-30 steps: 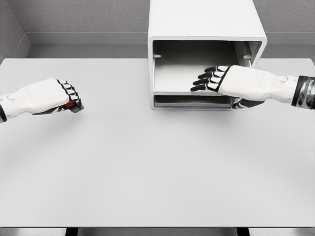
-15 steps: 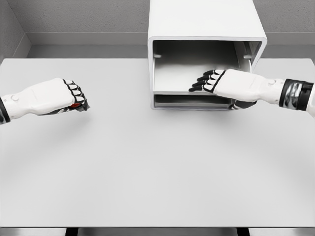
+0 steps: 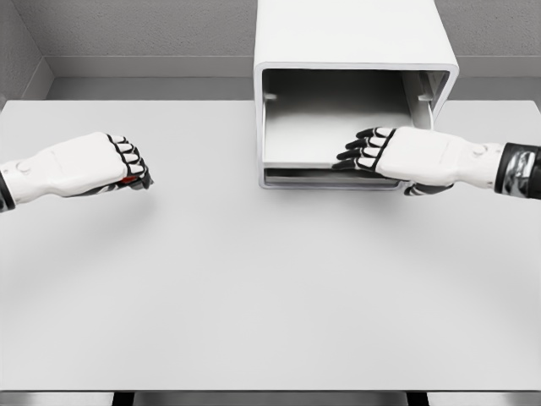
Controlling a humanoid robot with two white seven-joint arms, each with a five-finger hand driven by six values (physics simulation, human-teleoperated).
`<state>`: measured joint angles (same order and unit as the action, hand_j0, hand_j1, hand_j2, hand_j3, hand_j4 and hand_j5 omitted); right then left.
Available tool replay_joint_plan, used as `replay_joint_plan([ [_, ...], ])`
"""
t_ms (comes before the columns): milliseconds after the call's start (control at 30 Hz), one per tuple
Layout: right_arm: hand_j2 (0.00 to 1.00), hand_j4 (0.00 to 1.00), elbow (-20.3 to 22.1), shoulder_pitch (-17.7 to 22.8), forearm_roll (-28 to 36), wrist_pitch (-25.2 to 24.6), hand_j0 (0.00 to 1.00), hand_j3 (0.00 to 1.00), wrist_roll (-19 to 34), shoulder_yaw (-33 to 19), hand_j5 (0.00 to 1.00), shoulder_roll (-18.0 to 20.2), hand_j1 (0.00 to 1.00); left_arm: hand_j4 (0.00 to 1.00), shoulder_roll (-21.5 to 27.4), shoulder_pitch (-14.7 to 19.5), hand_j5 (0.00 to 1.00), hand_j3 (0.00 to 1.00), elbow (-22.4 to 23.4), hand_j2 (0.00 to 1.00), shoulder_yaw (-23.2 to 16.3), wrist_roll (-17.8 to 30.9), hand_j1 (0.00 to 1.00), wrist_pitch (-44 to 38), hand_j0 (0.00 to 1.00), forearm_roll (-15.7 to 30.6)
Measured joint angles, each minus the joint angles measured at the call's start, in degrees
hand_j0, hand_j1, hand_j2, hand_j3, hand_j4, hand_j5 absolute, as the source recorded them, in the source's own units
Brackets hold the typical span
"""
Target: Slide open multi-storey tabletop storage cabinets and put open load switch and slide close multi-storey tabletop storage cabinets
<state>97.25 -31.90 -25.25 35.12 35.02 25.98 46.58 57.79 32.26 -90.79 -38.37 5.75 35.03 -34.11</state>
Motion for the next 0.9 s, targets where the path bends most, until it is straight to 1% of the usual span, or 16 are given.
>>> replay_joint_plan([
  [167, 1.00, 1.00, 1.2, 0.1, 0.3, 0.0, 1.00, 1.00, 0.0, -0.2, 1.00, 1.0, 1.00, 0.49, 0.1, -0.1, 0.49, 0.49, -0.7, 0.49, 0.1, 0.0, 0.49, 0.0, 0.49, 0.0],
  [233, 1.00, 1.00, 1.9, 1.3, 0.5, 0.0, 1.00, 1.00, 0.0, -0.3, 1.00, 1.5, 1.00, 0.49, 0.1, 0.0, 0.49, 0.49, -1.0, 0.49, 0.2, 0.0, 0.49, 0.0, 0.49, 0.0],
  [300, 1.00, 1.00, 2.6, 1.7, 1.2, 0.0, 1.00, 1.00, 0.0, -0.3, 1.00, 2.6, 1.00, 0.49, 0.1, 0.0, 0.49, 0.49, -1.5, 0.49, 0.2, 0.0, 0.49, 0.0, 0.49, 0.0],
  [333, 1.00, 1.00, 2.8, 2.1, 2.2, 0.0, 1.00, 1.00, 0.0, -0.6, 1.00, 3.5, 1.00, 0.49, 0.1, 0.0, 0.49, 0.49, -1.8, 0.49, 0.2, 0.0, 0.49, 0.0, 0.49, 0.0],
  [400, 1.00, 1.00, 3.1, 3.5, 6.3, 0.1, 1.00, 1.00, 0.0, -2.0, 1.00, 6.1, 1.00, 0.49, 0.1, 0.0, 0.49, 0.49, -2.1, 0.49, 0.3, 0.0, 0.49, 0.0, 0.49, 0.0],
  [467, 1.00, 1.00, 3.4, 3.5, 10.8, 0.1, 1.00, 1.00, 0.0, -3.4, 1.00, 8.7, 1.00, 0.49, 0.1, 0.1, 0.49, 0.49, -2.7, 0.49, 0.3, 0.0, 0.49, 0.0, 0.49, -0.1],
  [600, 1.00, 1.00, 3.6, 3.7, 16.9, 0.0, 1.00, 1.00, 0.0, -5.8, 1.00, 11.4, 1.00, 0.49, 0.1, 0.2, 0.49, 0.49, -4.5, 0.49, 0.3, 0.0, 0.49, 0.0, 0.49, -0.1],
  [667, 1.00, 1.00, 3.7, 4.0, 20.5, 0.1, 1.00, 1.00, 0.0, -6.5, 1.00, 13.5, 1.00, 0.49, 0.1, 0.4, 0.49, 0.49, -5.4, 0.49, 0.3, 0.0, 0.49, 0.0, 0.49, -0.1],
  [700, 0.95, 0.95, 3.7, 4.3, 22.5, 0.1, 0.95, 0.95, 0.0, -6.7, 0.95, 14.9, 0.95, 0.49, 0.1, 0.5, 0.49, 0.49, -5.8, 0.49, 0.3, 0.0, 0.49, 0.0, 0.49, -0.1],
  [733, 0.82, 0.82, 3.7, 4.6, 24.4, 0.1, 0.82, 0.82, 0.0, -7.0, 0.82, 16.5, 0.82, 0.49, 0.1, 0.5, 0.49, 0.49, -6.1, 0.49, 0.3, 0.0, 0.49, 0.0, 0.49, -0.1],
  [767, 0.78, 0.78, 3.7, 5.4, 26.1, 0.1, 0.78, 0.78, 0.0, -7.3, 0.78, 18.1, 0.78, 0.49, 0.1, 0.6, 0.49, 0.49, -6.3, 0.49, 0.3, 0.0, 0.49, 0.0, 0.49, -0.1],
  [800, 0.68, 0.68, 3.6, 5.6, 27.7, 0.1, 0.68, 0.68, 0.0, -7.6, 0.68, 19.6, 0.68, 0.49, 0.1, 0.6, 0.49, 0.49, -6.5, 0.49, 0.3, 0.0, 0.49, 0.0, 0.49, -0.1],
  [900, 0.59, 0.59, 3.6, 5.9, 31.3, 0.1, 0.59, 0.59, 0.0, -7.9, 0.59, 23.2, 0.59, 0.49, 0.0, 0.8, 0.49, 0.49, -6.9, 0.49, 0.3, 0.0, 0.49, 0.0, 0.49, 0.0],
])
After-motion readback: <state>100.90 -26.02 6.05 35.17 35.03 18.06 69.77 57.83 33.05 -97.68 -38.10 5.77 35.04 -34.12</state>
